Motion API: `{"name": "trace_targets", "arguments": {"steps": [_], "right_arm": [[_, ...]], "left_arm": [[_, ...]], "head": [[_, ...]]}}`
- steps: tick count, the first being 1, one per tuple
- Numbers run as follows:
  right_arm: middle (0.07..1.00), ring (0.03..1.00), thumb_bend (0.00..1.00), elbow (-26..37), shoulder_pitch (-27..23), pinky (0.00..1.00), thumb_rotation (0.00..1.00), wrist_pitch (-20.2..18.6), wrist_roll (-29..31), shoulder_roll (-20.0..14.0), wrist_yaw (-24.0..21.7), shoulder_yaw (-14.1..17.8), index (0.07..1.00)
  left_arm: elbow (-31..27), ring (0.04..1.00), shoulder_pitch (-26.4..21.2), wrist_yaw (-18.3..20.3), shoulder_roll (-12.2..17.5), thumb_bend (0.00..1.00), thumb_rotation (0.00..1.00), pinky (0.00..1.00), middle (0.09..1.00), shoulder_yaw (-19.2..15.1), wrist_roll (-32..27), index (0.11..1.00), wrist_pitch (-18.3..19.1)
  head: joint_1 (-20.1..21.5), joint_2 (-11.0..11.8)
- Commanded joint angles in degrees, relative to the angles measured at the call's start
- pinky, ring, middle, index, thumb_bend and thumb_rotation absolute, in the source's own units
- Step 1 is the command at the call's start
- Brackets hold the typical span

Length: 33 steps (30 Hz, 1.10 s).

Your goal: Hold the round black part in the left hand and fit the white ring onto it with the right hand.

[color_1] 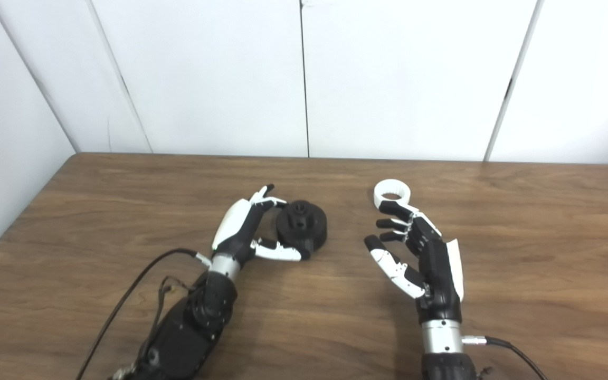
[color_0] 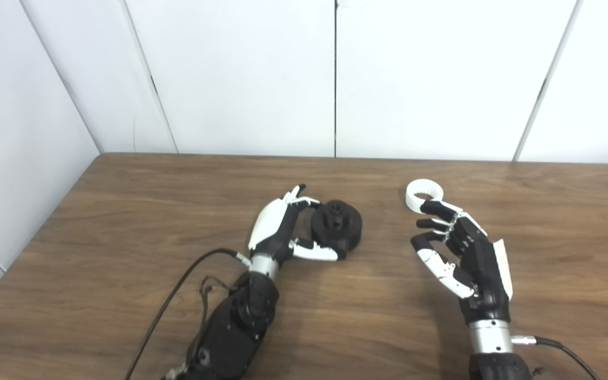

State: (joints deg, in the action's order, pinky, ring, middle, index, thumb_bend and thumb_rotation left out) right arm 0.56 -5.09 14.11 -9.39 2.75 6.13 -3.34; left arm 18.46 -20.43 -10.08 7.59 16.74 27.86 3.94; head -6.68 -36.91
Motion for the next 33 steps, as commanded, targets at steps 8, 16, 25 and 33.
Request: {"name": "trace_targets", "arguments": {"steps": [8,16,25,33], "right_arm": [[0.729,0.666,0.61,-0.7,1.0,0.57,0.35,0.8,0.2,-0.6,-0.2,0.4,0.716],[0.745,0.673,0.62,-0.1,1.0,0.56,0.37,-0.6,-1.0,0.0,0.3,0.2,0.711],[0.747,0.677,0.62,-0.7,0.7,0.56,0.35,-0.6,-1.3,0.8,0.6,-0.2,0.717],[0.747,0.665,0.60,-2.2,0.4,0.55,0.32,0.4,-4.4,3.7,3.0,-1.6,0.705]], "left_arm": [[-10.5,1.000,6.6,4.8,1.9,0.92,0.22,1.00,1.000,1.7,2.4,0.592,-0.6],[-18.9,1.000,12.9,7.8,2.2,0.95,0.29,1.00,1.000,2.4,3.2,0.605,-0.4],[-23.2,1.000,16.4,11.2,2.9,0.95,0.25,1.00,1.000,2.5,3.3,0.605,-1.9],[-24.2,1.000,17.2,13.2,4.5,0.94,0.20,1.00,1.000,0.6,1.0,0.600,-3.3]], "head": [[0.8,-0.3],[1.6,-0.5],[8.1,0.0],[17.3,1.1]]}}
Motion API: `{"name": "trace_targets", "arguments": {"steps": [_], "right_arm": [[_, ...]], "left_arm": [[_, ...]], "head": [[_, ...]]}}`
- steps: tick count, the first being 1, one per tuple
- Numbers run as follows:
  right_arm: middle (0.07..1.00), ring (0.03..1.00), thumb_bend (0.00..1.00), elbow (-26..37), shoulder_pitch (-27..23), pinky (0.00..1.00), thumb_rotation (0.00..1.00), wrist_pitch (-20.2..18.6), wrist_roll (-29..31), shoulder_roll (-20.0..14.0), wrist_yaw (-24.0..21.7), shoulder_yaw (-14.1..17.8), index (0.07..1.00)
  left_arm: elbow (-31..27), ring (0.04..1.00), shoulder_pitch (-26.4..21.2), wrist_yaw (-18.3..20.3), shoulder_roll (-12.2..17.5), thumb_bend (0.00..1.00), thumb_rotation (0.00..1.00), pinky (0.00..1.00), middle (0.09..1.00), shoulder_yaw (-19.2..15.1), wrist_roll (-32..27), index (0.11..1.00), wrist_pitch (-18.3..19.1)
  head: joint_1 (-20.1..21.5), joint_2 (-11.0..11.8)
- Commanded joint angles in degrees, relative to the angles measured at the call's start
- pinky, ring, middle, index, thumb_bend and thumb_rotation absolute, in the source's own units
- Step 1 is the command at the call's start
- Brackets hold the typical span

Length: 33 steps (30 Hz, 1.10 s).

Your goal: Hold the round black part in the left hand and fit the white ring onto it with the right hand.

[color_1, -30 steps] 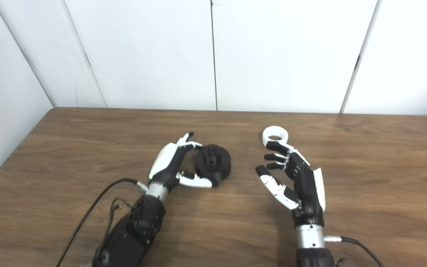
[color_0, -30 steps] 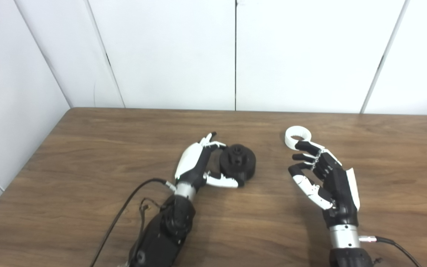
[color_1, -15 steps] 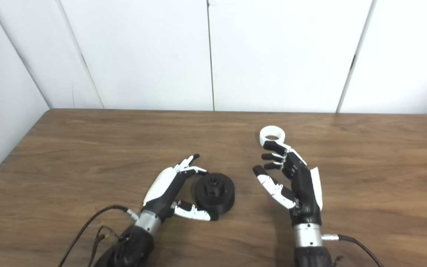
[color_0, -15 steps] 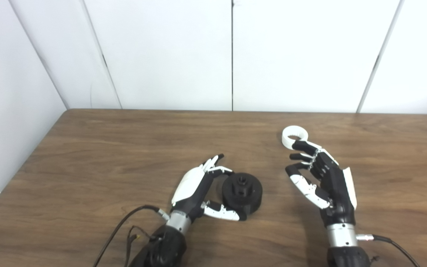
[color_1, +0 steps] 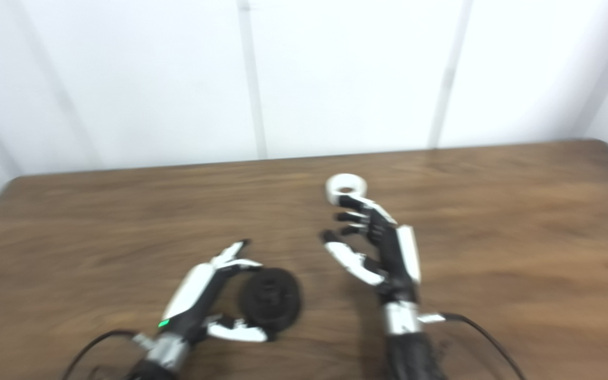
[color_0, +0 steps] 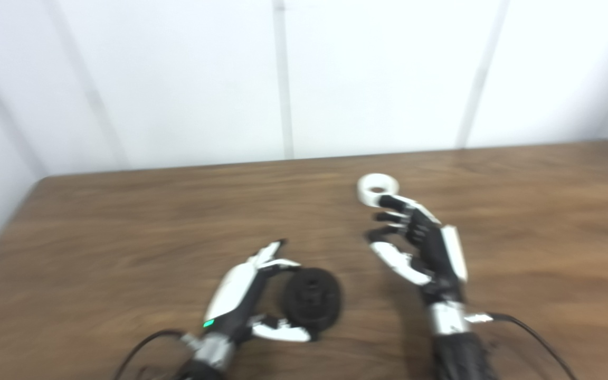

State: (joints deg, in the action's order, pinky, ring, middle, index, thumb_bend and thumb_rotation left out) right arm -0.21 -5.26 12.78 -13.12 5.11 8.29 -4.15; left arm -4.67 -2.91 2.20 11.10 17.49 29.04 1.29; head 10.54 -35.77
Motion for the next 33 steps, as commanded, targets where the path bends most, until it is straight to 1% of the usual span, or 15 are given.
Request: {"name": "trace_targets", "arguments": {"steps": [1,7,13,16,18,19,20,21,23,25,27,31,33], "right_arm": [[0.744,0.658,0.58,-1.5,0.6,0.55,0.30,1.8,-1.1,1.5,1.1,-1.0,0.700],[0.746,0.656,0.59,-1.4,0.6,0.55,0.27,1.3,-1.3,1.9,1.4,-1.5,0.706],[0.734,0.663,0.61,-1.8,0.2,0.57,0.25,1.7,-0.9,1.8,2.1,-0.9,0.709],[0.730,0.678,0.62,-1.8,-0.4,0.58,0.26,2.1,-1.4,1.3,2.6,-0.6,0.705],[0.733,0.696,0.62,-1.5,-1.2,0.60,0.27,1.6,-2.6,0.3,2.7,-0.4,0.709],[0.750,0.705,0.62,-1.3,-1.6,0.61,0.29,1.1,-3.8,-0.3,3.0,-0.4,0.720],[0.773,0.730,0.63,-0.8,-2.1,0.62,0.34,-0.5,-6.8,-1.2,3.6,-0.4,0.722],[0.789,0.749,0.64,-0.4,-2.8,0.64,0.37,-1.7,-9.6,-2.2,4.2,-0.4,0.724],[0.812,0.792,0.65,-0.2,-3.9,0.71,0.38,-2.9,-13.0,-3.8,4.8,-0.5,0.723],[0.830,0.816,0.67,0.0,-5.6,0.73,0.40,-5.0,-14.8,-5.6,4.2,-0.3,0.727],[0.835,0.822,0.68,0.5,-7.1,0.73,0.40,-7.2,-16.2,-7.0,3.5,-0.2,0.730],[0.845,0.816,0.69,0.9,-9.6,0.69,0.39,-10.7,-18.6,-9.3,3.1,-0.5,0.736],[0.852,0.817,0.70,0.8,-11.2,0.68,0.40,-12.9,-20.3,-10.7,2.6,-0.8,0.741]], "left_arm": [[-1.2,1.000,-0.3,1.2,1.1,0.93,0.19,1.00,1.000,-0.3,-0.3,0.603,-0.7],[-1.3,1.000,-0.3,2.4,1.3,0.91,0.18,1.00,1.000,-0.6,-0.8,0.607,-1.0],[-1.1,1.000,-0.4,2.9,1.1,0.92,0.19,1.00,1.000,-0.8,-0.7,0.606,-0.9],[-0.6,1.000,-0.4,2.6,0.9,0.93,0.19,1.00,1.000,-0.8,-0.6,0.604,-1.5],[-0.4,1.000,-0.3,2.5,0.9,0.93,0.19,1.00,1.000,-0.8,-0.6,0.601,-1.7],[-0.4,1.000,-0.3,2.5,0.9,0.93,0.20,1.00,1.000,-0.8,-0.6,0.601,-1.7],[-0.4,1.000,-0.2,2.5,0.9,0.93,0.21,1.00,1.000,-0.8,-0.6,0.601,-1.7],[-0.4,1.000,-0.1,2.5,0.9,0.93,0.21,1.00,1.000,-0.8,-0.6,0.601,-1.7],[-0.3,1.000,-0.1,2.5,0.9,0.93,0.21,1.00,1.000,-0.9,-0.6,0.602,-1.8],[-0.3,1.000,0.0,2.4,0.8,0.93,0.21,0.99,1.000,-0.9,-0.5,0.602,-1.9],[-0.2,1.000,0.1,2.3,0.6,0.93,0.21,0.99,1.000,-0.9,-0.4,0.602,-2.1],[0.0,1.000,0.1,2.2,0.3,0.93,0.22,1.00,1.000,-0.9,-0.3,0.601,-2.2],[0.3,1.000,0.1,1.9,0.1,0.93,0.22,1.00,1.000,-0.8,0.0,0.602,-2.4]], "head": [[0.1,0.0],[-0.2,0.2],[-0.6,0.2],[-0.6,0.3],[-0.5,0.3],[-0.6,0.3],[-0.6,0.3],[-0.6,0.4],[-0.6,0.4],[-0.8,0.5],[-0.9,0.5],[-0.9,0.6],[-1.0,0.7]]}}
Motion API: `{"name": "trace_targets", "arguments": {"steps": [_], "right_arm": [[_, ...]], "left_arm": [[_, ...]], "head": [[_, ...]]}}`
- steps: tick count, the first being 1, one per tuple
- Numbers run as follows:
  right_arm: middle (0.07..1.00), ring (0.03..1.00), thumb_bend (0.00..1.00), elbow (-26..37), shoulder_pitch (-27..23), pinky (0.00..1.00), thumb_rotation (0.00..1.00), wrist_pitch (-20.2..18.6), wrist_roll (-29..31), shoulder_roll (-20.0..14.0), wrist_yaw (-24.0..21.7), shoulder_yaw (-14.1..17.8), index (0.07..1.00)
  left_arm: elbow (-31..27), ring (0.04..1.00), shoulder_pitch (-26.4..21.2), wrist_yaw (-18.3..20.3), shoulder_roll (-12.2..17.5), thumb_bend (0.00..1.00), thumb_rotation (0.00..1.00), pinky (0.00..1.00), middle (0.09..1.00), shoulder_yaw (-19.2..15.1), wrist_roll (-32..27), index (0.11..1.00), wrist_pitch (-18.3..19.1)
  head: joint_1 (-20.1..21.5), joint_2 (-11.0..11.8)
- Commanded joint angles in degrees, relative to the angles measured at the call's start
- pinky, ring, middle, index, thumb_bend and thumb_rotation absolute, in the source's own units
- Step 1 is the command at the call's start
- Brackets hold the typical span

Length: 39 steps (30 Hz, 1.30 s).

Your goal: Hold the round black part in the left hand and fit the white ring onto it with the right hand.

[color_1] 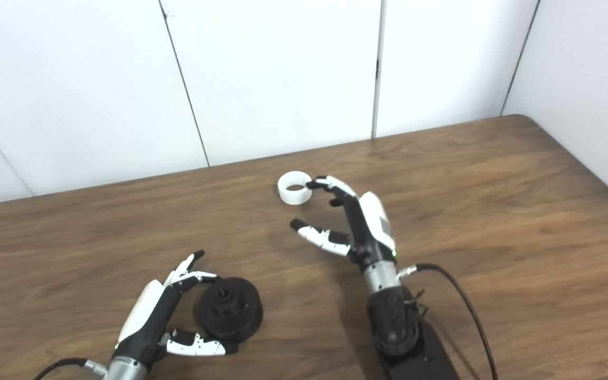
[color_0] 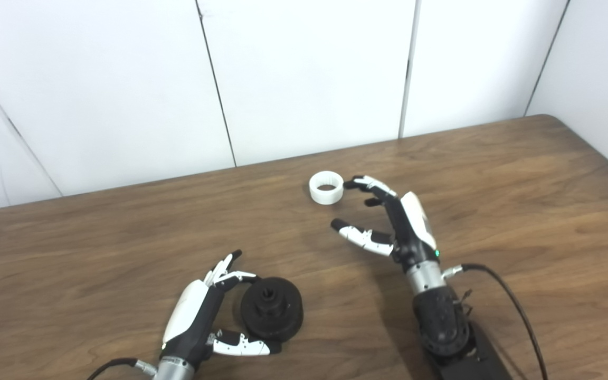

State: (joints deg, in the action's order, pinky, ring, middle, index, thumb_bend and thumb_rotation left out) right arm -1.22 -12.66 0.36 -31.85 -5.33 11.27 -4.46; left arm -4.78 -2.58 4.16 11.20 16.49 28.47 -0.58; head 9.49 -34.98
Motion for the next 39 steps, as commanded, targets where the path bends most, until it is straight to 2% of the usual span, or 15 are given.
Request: {"name": "trace_targets", "arguments": {"steps": [1,6,9,13,15,17,19,20,23,28,33,39], "right_arm": [[0.856,0.821,0.70,1.7,-4.5,0.68,0.41,-1.5,-2.4,-1.0,-0.7,-0.7,0.745],[0.880,0.844,0.71,0.0,-8.2,0.68,0.42,-3.0,-5.0,-4.6,-1.9,-1.3,0.754],[0.908,0.874,0.73,-1.7,-10.7,0.71,0.47,-4.3,-6.2,-7.0,-3.4,-1.8,0.768],[0.925,0.903,0.74,-4.3,-13.9,0.74,0.48,-5.4,-6.7,-9.4,-5.7,-2.7,0.781],[0.941,0.928,0.75,-6.4,-16.0,0.77,0.50,-6.3,-7.1,-10.7,-7.7,-3.7,0.795],[0.981,0.977,0.77,-8.5,-18.6,0.86,0.54,-7.9,-8.2,-12.3,-10.8,-5.3,0.836],[0.995,0.994,0.79,-10.4,-20.8,0.91,0.56,-9.0,-9.1,-13.4,-13.3,-6.8,0.861],[0.998,0.998,0.83,-11.8,-22.2,0.95,0.59,-9.3,-9.6,-14.0,-14.3,-7.8,0.887],[1.000,1.000,0.89,-15.3,-25.2,0.98,0.64,-9.5,-10.6,-15.3,-16.5,-9.9,0.916],[1.000,1.000,0.99,-22.3,-30.2,1.00,0.72,-7.9,-10.8,-16.3,-18.3,-13.0,0.941],[1.000,1.000,1.00,-28.1,-32.8,1.00,0.78,-7.2,-10.5,-16.1,-18.7,-15.7,0.945],[1.000,1.000,1.00,-31.1,-33.1,1.00,0.81,-6.9,-10.1,-14.9,-18.0,-17.4,0.949]], "left_arm": [[0.4,1.000,-0.3,-0.2,-0.1,0.93,0.22,1.00,1.000,0.3,1.0,0.602,-0.5],[0.5,1.000,-0.2,-0.5,-0.7,0.92,0.21,1.00,1.000,0.5,2.0,0.605,-0.4],[0.7,1.000,-0.1,-0.7,-1.0,0.92,0.21,1.00,1.000,0.5,2.1,0.605,-0.5],[0.8,1.000,0.0,-0.6,-1.1,0.92,0.21,1.00,1.000,0.6,2.2,0.606,-0.4],[0.8,1.000,0.1,-0.6,-1.1,0.92,0.21,1.00,1.000,0.6,1.9,0.607,-0.3],[0.9,1.000,0.1,-0.7,-1.1,0.93,0.22,1.00,1.000,0.6,2.0,0.607,-0.2],[1.0,1.000,0.1,-0.9,-1.1,0.93,0.22,1.00,1.000,0.7,2.1,0.607,-0.3],[1.1,1.000,0.0,-0.9,-1.1,0.93,0.22,1.00,1.000,0.7,2.1,0.606,-0.3],[1.1,1.000,0.0,-0.9,-1.1,0.93,0.22,1.00,1.000,0.7,2.1,0.606,-0.2],[1.1,1.000,0.0,-0.9,-1.1,0.93,0.22,1.00,1.000,0.7,2.0,0.605,-0.4],[0.8,1.000,0.1,-0.7,-1.2,0.93,0.22,1.00,1.000,0.9,2.3,0.604,-0.1],[1.1,1.000,0.2,-0.9,-1.3,0.93,0.22,1.00,1.000,0.8,2.3,0.605,-0.3]], "head": [[-0.1,0.0],[-0.5,0.5],[-0.6,0.6],[-0.8,0.6],[-1.1,0.7],[-1.2,0.7],[-1.2,0.7],[-1.3,0.6],[-1.4,0.7],[-1.5,0.6],[-2.3,0.5],[-2.5,0.4]]}}
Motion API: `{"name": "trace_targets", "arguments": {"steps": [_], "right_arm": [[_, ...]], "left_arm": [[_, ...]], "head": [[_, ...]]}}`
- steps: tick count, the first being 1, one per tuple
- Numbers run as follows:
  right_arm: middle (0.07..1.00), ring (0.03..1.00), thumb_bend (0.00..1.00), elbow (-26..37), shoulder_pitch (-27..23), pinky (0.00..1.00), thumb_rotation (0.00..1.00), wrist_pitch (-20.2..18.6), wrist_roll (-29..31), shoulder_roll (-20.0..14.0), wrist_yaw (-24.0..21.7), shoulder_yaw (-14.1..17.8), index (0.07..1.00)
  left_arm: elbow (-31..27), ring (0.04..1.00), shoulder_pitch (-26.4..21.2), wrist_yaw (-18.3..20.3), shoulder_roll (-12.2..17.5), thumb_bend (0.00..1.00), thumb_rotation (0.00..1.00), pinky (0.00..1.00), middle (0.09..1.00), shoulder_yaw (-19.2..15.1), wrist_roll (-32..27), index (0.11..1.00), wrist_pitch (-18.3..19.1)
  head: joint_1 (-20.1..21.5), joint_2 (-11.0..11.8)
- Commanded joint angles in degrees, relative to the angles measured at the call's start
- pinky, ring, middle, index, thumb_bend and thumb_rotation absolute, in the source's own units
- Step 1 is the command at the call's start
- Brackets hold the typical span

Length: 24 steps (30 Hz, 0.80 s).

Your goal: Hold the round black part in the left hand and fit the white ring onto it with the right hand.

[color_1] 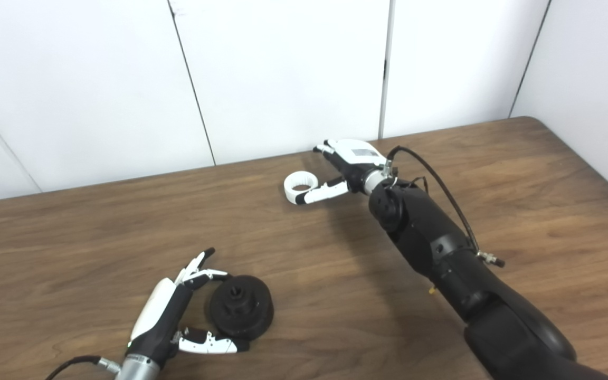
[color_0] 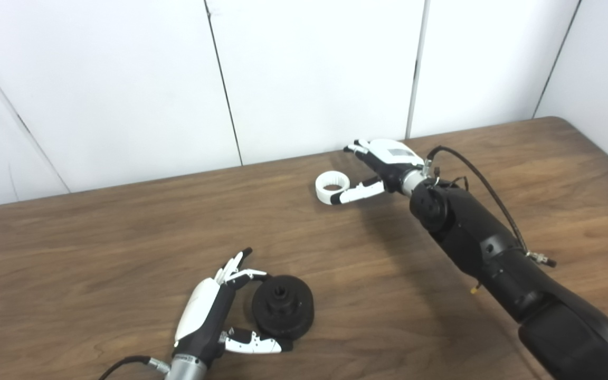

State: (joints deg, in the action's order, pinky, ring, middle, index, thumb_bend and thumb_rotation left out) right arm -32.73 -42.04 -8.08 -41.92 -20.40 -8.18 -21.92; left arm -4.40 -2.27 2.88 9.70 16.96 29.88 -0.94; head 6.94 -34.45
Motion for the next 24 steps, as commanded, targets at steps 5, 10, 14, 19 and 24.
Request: {"name": "trace_targets", "arguments": {"steps": [5,10,14,19,24], "right_arm": [[1.000,1.000,1.00,-1.7,-3.9,1.00,0.80,1.4,0.2,1.3,1.0,-1.0,0.954],[1.000,1.000,1.00,-3.6,-4.3,1.00,0.77,1.3,0.8,2.2,0.3,-1.7,0.954],[1.000,1.000,1.00,-5.5,-4.7,1.00,0.74,2.1,1.1,3.1,1.1,-2.1,0.932],[1.000,1.000,1.00,-7.2,-4.5,1.00,0.66,3.5,1.5,4.6,5.6,-1.6,0.861],[1.000,1.000,0.96,-8.5,-4.2,1.00,0.57,4.5,1.7,5.9,11.0,-1.2,0.797]], "left_arm": [[0.7,1.000,-0.2,0.4,0.1,0.93,0.23,1.00,1.000,0.3,0.9,0.605,0.2],[0.4,1.000,-0.2,0.4,0.0,0.94,0.23,1.00,1.000,0.2,1.0,0.603,0.5],[0.0,1.000,-0.1,0.6,0.1,0.94,0.23,1.00,1.000,0.0,0.9,0.603,0.7],[-0.4,1.000,0.1,0.5,0.1,0.94,0.22,1.00,1.000,-0.1,1.0,0.602,0.5],[-0.9,1.000,0.2,0.8,0.1,0.94,0.23,1.00,1.000,-0.2,0.9,0.603,1.1]], "head": [[-0.4,-0.1],[-1.0,-0.3],[-1.3,-0.4],[-1.5,-0.6],[-1.5,-0.8]]}}
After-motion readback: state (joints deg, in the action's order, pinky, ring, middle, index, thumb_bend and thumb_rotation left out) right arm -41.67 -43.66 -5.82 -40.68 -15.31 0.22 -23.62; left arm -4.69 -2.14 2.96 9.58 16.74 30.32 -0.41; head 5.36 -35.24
